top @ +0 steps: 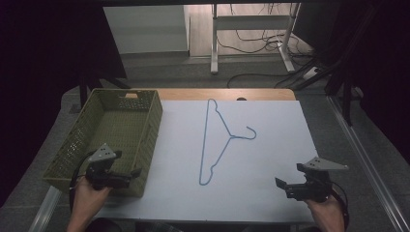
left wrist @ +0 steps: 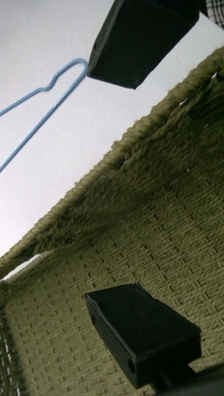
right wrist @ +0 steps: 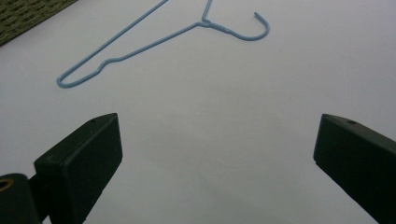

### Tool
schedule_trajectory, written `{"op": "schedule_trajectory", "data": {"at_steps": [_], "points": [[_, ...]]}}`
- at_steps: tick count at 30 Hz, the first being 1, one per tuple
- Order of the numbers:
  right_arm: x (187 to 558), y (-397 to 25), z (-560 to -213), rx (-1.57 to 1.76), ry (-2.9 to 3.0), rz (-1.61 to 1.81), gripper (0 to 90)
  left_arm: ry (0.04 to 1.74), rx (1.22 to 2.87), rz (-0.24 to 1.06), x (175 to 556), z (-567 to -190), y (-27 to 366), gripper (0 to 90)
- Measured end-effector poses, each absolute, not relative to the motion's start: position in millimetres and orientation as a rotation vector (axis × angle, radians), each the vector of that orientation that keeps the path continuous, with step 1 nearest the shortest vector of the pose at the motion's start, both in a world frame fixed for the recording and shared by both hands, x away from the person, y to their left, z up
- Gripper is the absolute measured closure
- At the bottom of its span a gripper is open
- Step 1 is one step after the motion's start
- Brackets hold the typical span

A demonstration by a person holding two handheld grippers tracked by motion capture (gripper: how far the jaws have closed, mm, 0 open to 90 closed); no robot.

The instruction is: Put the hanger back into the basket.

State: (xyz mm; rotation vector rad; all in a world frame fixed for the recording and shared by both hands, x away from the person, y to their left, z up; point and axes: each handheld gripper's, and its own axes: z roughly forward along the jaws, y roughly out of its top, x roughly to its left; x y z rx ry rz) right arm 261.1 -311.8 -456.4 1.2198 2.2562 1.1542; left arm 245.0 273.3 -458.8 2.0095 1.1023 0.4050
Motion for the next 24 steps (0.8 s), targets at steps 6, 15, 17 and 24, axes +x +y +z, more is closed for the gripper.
{"op": "schedule_trajectory", "data": {"at_steps": [6,15,17,24], "points": [[261.3,-311.5,-456.5,1.217,2.252,1.143,0.8,1.123,2.005,0.404,245.1,-458.7,273.7,0.7],[261.1,-310.0,-457.2,1.212,2.26,1.126,0.8,1.141,1.996,0.404,245.7,-456.8,274.0,1.7],[261.1,-309.7,-457.1,1.211,2.259,1.123,0.9,1.143,1.999,0.411,245.6,-455.8,273.5,1.8],[260.8,-308.9,-456.1,1.196,2.257,1.114,0.9,1.148,1.995,0.426,244.7,-448.2,271.4,2.1]]}}
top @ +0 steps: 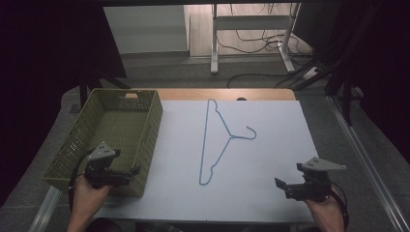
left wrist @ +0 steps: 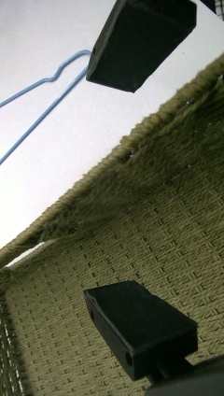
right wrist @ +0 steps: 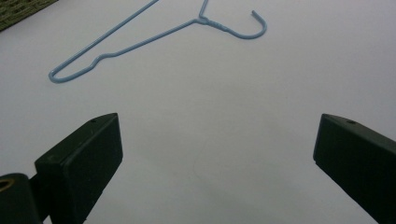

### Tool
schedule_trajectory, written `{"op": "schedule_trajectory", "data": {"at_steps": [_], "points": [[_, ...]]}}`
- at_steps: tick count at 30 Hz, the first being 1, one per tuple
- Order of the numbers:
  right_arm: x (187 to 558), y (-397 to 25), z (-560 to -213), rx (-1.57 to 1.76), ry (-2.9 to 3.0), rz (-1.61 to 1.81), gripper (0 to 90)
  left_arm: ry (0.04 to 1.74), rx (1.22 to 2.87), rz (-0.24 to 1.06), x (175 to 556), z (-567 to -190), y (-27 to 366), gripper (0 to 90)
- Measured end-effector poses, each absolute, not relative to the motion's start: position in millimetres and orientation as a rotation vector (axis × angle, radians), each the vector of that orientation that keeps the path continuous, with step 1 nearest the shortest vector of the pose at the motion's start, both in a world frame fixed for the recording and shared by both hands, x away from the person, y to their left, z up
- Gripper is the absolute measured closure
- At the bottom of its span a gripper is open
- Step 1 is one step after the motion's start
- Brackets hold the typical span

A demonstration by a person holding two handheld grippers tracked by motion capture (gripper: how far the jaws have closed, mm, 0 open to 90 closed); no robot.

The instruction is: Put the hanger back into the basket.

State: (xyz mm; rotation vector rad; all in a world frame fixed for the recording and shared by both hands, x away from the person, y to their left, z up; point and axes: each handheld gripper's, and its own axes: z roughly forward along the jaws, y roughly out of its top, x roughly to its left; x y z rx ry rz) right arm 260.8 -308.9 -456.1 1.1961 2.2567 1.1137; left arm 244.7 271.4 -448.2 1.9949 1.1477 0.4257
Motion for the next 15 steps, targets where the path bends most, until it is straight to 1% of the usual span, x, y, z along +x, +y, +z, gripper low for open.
{"op": "schedule_trajectory", "data": {"at_steps": [15], "points": [[263.7,-307.1,-445.0,1.165,2.286,1.108,0.0,1.051,2.037,0.469,247.3,-421.2,243.8,2.3]]}}
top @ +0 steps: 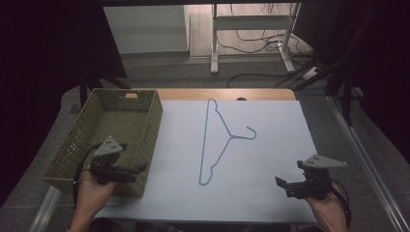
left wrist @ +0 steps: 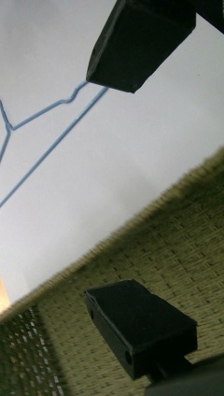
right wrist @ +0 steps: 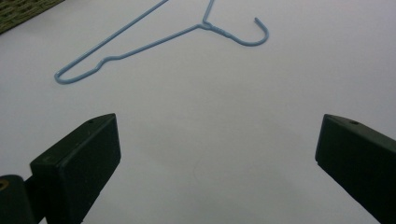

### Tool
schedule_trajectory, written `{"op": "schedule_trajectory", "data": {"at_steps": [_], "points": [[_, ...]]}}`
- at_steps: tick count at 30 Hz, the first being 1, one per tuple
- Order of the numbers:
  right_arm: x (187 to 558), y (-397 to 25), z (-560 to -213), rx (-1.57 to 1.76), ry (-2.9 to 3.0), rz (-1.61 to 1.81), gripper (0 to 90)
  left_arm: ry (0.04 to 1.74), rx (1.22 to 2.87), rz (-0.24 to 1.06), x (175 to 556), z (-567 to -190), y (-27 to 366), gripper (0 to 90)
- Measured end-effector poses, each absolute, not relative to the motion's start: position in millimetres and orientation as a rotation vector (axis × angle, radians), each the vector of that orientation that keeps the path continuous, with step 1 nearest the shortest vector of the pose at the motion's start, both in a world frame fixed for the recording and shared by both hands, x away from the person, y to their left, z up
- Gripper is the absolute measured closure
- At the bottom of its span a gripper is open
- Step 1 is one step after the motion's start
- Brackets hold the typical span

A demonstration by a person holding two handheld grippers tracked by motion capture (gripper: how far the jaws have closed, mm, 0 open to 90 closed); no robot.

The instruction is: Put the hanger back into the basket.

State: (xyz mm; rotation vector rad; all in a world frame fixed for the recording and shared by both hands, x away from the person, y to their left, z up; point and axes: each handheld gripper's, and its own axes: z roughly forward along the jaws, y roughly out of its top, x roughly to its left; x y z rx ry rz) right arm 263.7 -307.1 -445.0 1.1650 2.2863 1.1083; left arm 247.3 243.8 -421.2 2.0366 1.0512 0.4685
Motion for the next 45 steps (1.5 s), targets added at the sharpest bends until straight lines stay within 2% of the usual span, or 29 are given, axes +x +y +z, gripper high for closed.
{"op": "schedule_trajectory", "data": {"at_steps": [9,18,38,45], "points": [[268.6,-303.3,-433.4,1.144,2.314,1.132,0.0,0.967,2.064,0.478,255.6,-406.2,217.5,1.7],[276.3,-296.1,-426.2,1.142,2.332,1.085,0.0,0.894,2.073,0.417,271.8,-401.2,185.9,0.9],[329.1,-259.6,-421.0,1.031,2.456,0.996,0.0,0.863,2.102,0.342,322.0,-433.3,139.4,1.0],[361.7,-246.7,-427.1,1.018,2.49,0.988,9.2,0.862,2.118,0.324,336.0,-448.2,129.4,1.2]]}}
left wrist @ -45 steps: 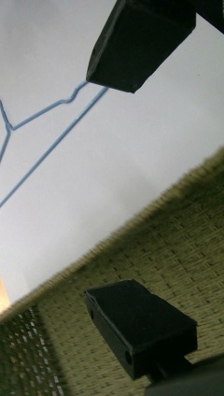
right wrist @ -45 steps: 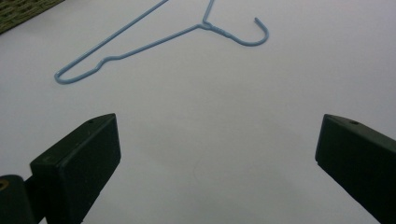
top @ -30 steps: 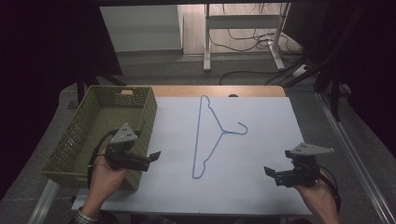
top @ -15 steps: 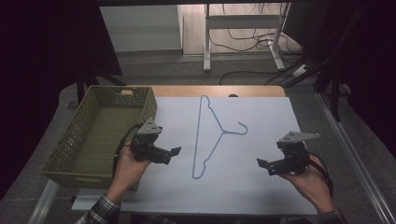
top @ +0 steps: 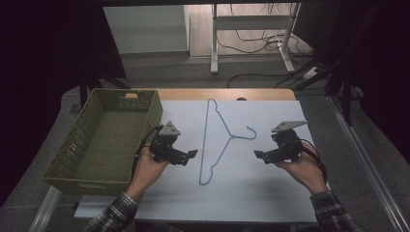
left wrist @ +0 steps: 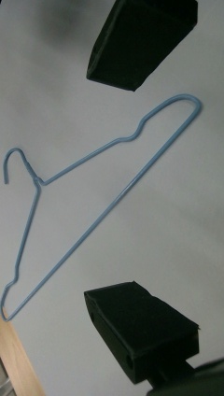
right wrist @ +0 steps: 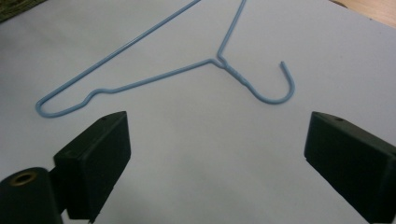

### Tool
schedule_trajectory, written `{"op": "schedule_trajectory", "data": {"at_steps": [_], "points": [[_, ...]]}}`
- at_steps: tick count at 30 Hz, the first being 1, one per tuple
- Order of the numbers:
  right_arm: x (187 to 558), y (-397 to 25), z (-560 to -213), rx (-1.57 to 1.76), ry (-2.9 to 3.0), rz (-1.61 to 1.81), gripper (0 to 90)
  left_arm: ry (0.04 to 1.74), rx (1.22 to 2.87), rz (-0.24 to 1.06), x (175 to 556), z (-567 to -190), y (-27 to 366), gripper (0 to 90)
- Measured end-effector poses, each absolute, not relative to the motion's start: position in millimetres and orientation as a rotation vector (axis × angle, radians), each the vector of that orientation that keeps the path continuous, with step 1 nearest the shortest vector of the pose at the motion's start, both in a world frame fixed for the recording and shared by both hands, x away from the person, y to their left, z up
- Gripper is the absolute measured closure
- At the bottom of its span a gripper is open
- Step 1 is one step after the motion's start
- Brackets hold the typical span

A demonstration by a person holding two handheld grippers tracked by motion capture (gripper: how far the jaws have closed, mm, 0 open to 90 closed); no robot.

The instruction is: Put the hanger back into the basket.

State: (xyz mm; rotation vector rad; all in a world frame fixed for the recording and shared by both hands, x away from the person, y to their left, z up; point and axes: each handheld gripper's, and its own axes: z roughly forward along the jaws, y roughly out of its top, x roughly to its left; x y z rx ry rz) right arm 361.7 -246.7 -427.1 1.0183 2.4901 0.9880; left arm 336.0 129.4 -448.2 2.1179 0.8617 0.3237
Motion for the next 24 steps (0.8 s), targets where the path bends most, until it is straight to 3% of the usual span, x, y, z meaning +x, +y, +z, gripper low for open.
{"op": "schedule_trajectory", "data": {"at_steps": [5,16,20,24], "points": [[384.4,-235.0,-433.5,0.922,2.542,0.973,18.2,0.849,2.144,0.32,341.4,-456.3,123.2,1.3],[439.2,-210.6,-461.5,0.733,2.692,0.897,46.4,0.841,2.158,0.299,344.5,-464.2,124.1,1.3],[462.8,-206.6,-478.5,0.71,2.747,0.894,61.1,0.839,2.168,0.294,345.3,-466.8,123.9,1.3],[473.0,-204.8,-488.1,0.669,2.772,0.861,67.9,0.838,2.171,0.278,346.6,-470.0,122.9,1.3]]}}
